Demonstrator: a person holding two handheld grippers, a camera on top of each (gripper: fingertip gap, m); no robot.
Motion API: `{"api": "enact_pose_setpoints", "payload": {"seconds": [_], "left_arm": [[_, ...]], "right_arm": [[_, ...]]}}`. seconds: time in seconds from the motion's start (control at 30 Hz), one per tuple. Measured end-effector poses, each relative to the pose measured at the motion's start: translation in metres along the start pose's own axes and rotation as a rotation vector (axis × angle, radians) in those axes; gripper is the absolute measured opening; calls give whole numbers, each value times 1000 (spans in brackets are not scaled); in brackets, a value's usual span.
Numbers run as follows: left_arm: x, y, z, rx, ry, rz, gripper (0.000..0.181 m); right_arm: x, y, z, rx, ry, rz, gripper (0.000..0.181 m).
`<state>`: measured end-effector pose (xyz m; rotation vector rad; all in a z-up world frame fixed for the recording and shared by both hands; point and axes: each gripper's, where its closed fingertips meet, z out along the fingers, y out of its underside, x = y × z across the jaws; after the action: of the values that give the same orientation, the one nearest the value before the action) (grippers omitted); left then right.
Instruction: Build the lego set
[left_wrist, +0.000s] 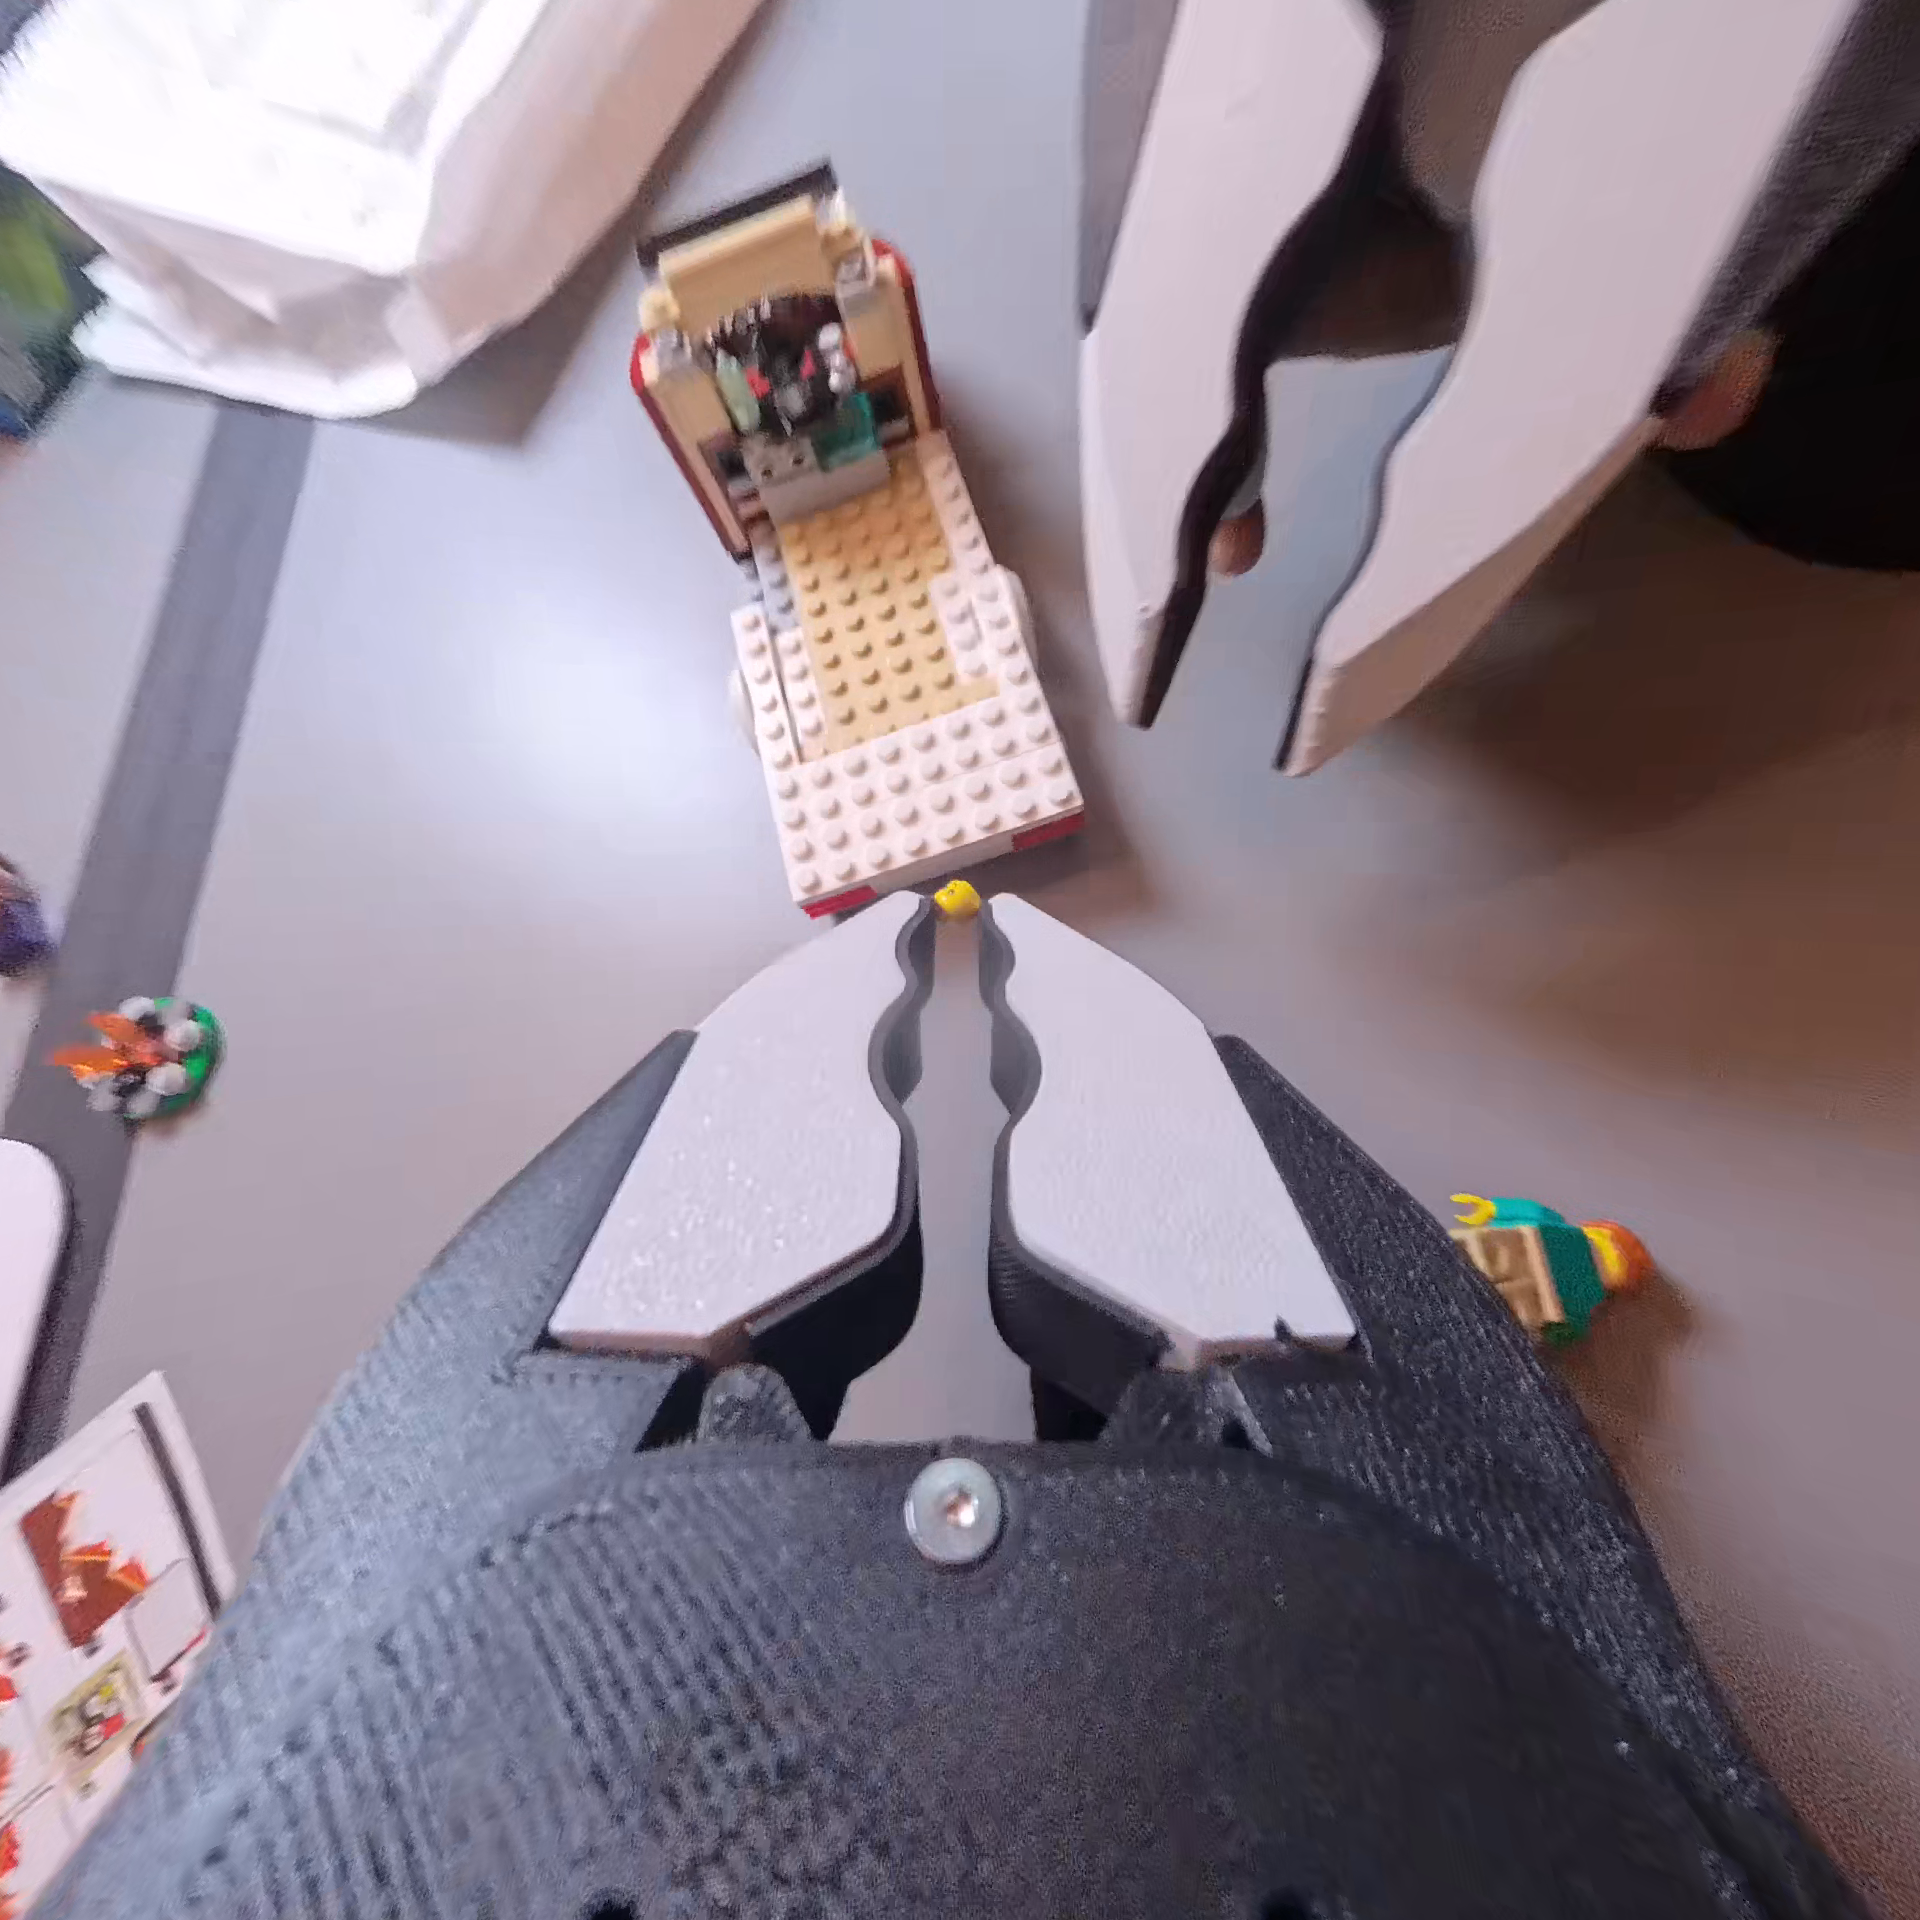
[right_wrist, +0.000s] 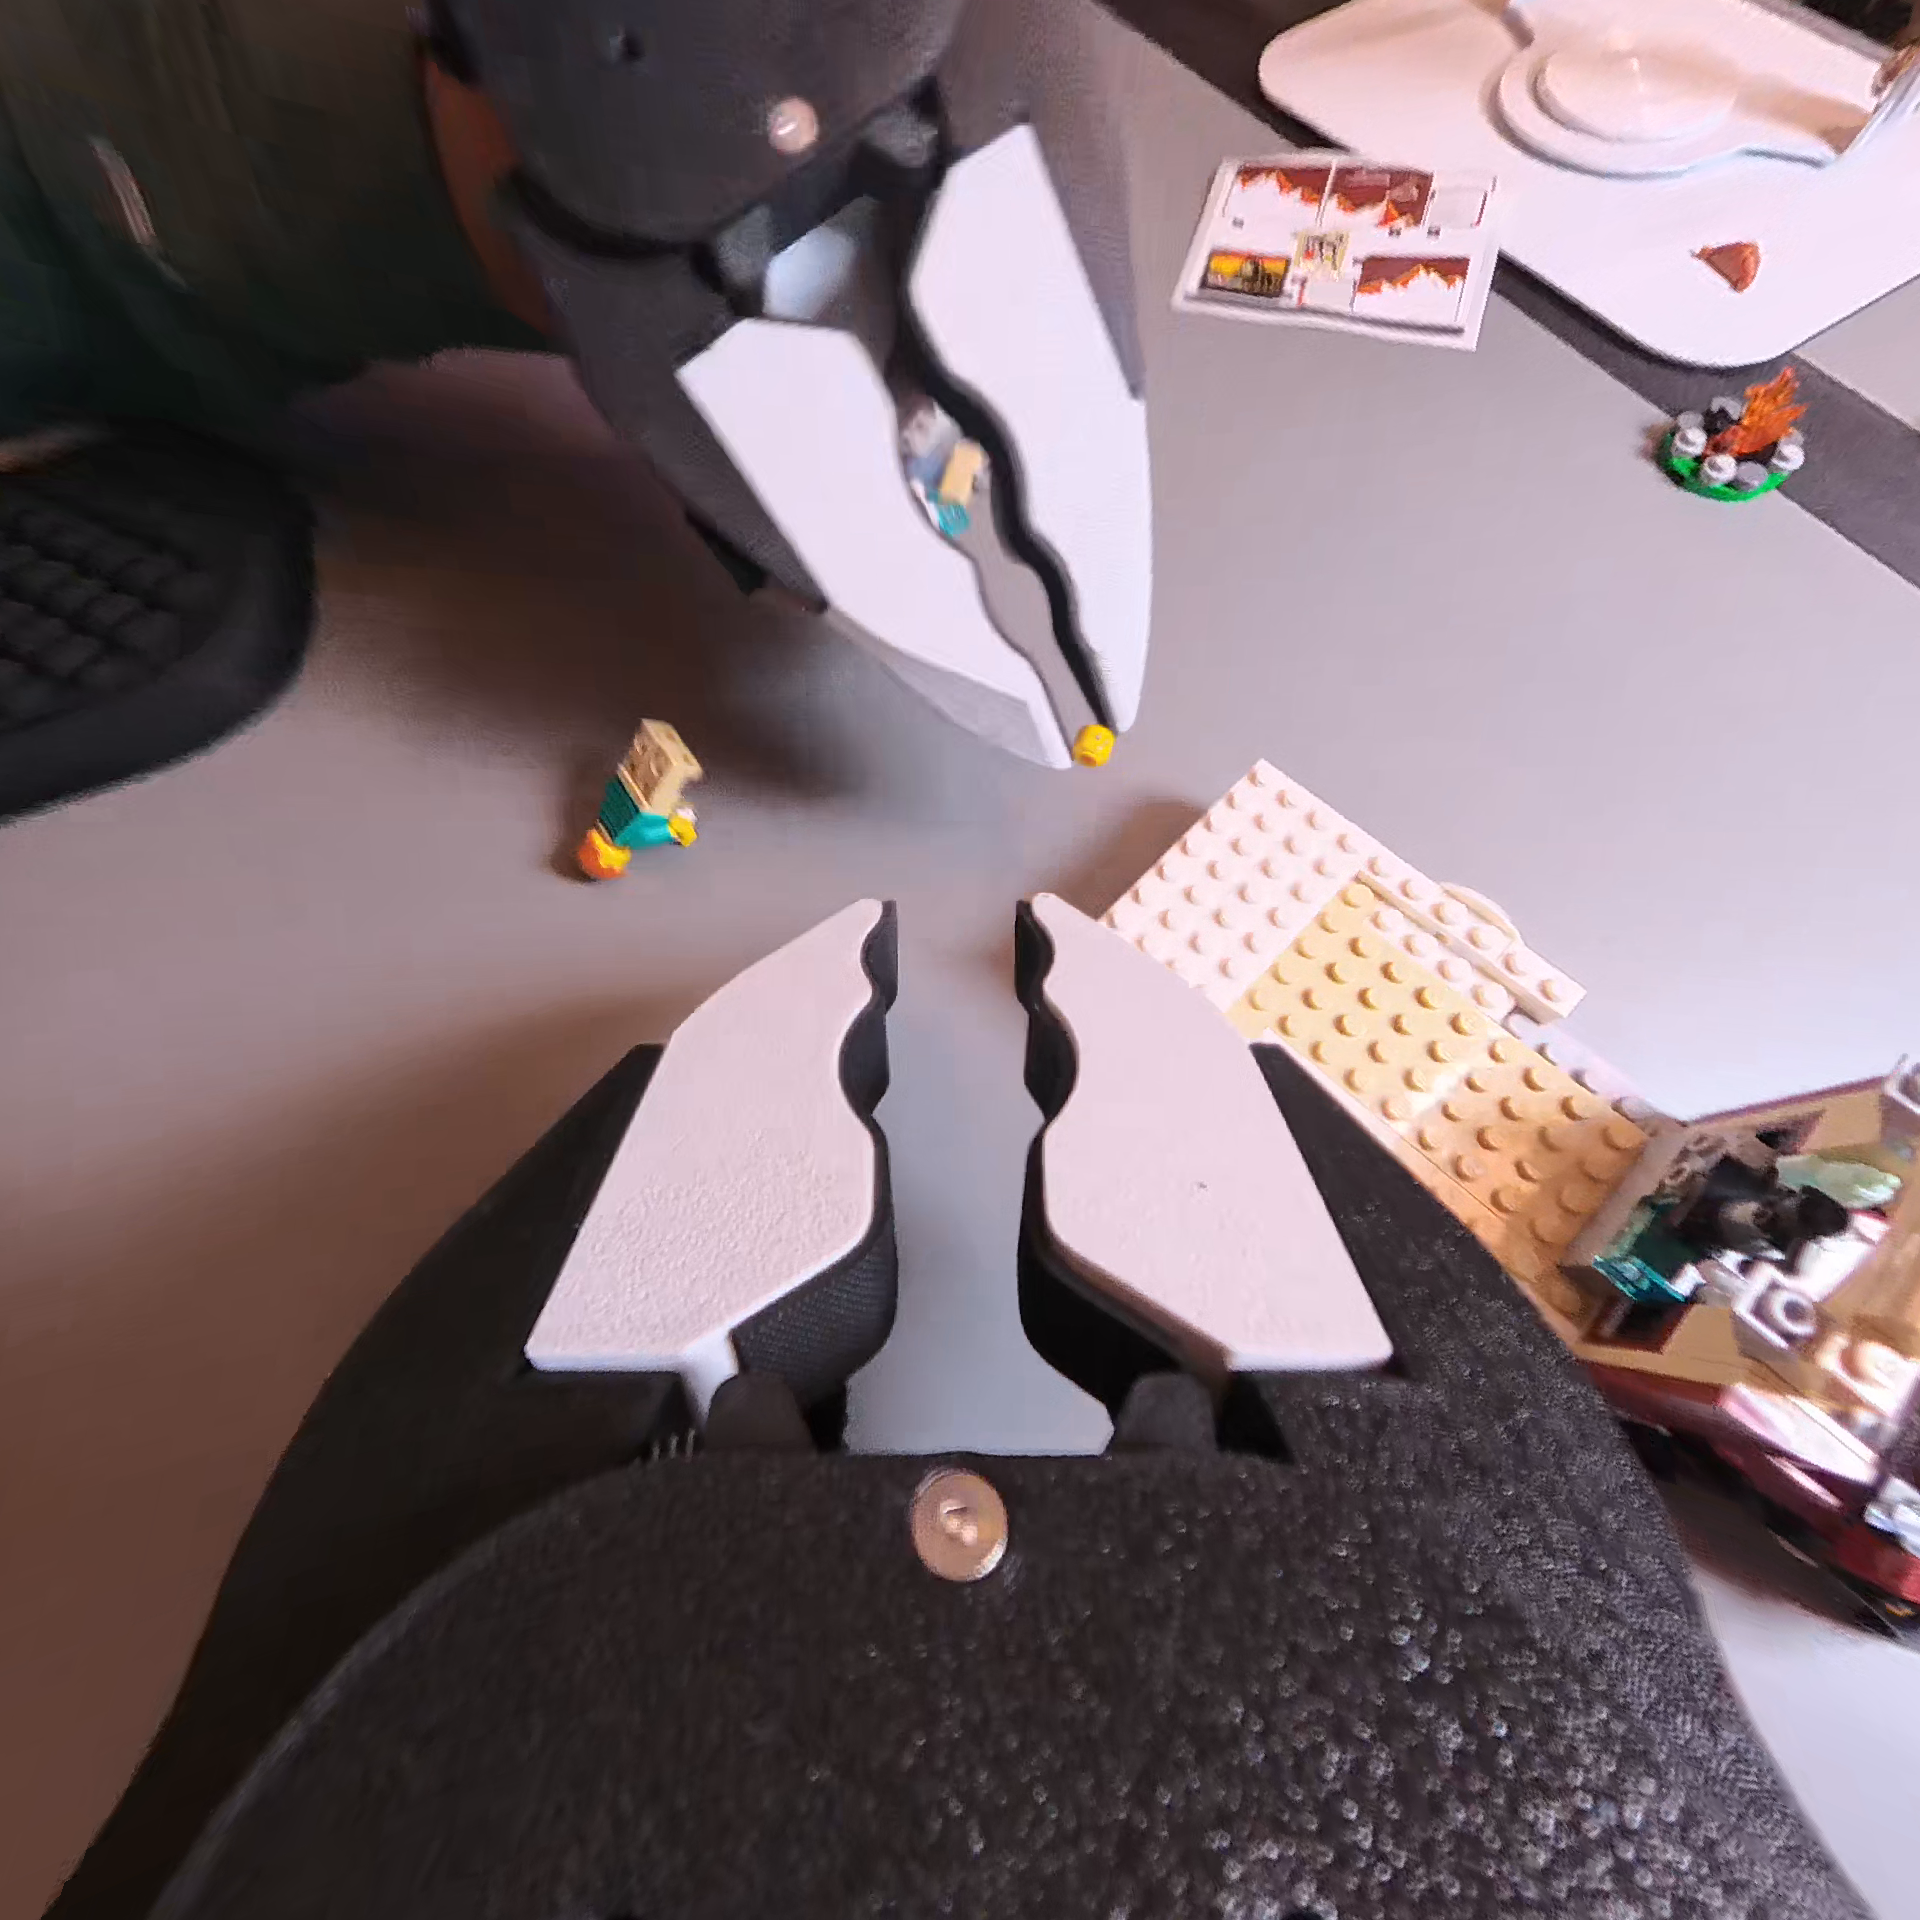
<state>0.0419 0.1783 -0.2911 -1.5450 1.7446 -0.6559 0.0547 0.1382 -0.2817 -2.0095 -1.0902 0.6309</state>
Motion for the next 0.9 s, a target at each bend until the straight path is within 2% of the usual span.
{"api": "enact_pose_setpoints", "payload": {"seconds": [0.23, 0.4, 0.5, 0.9], "left_arm": [[41, -40, -49, 176, -165, 239, 8], [64, -56, -70, 252, -254, 344, 8], [73, -60, -76, 251, -285, 394, 8], [89, -66, -91, 255, -318, 463, 8]], "right_arm": [[-22, -46, -18, 294, -249, 245, 14], [-53, -60, -25, 358, -544, 421, 13], [-68, -67, -30, 372, -658, 473, 12], [-93, -69, -34, 352, -766, 474, 8]]}}
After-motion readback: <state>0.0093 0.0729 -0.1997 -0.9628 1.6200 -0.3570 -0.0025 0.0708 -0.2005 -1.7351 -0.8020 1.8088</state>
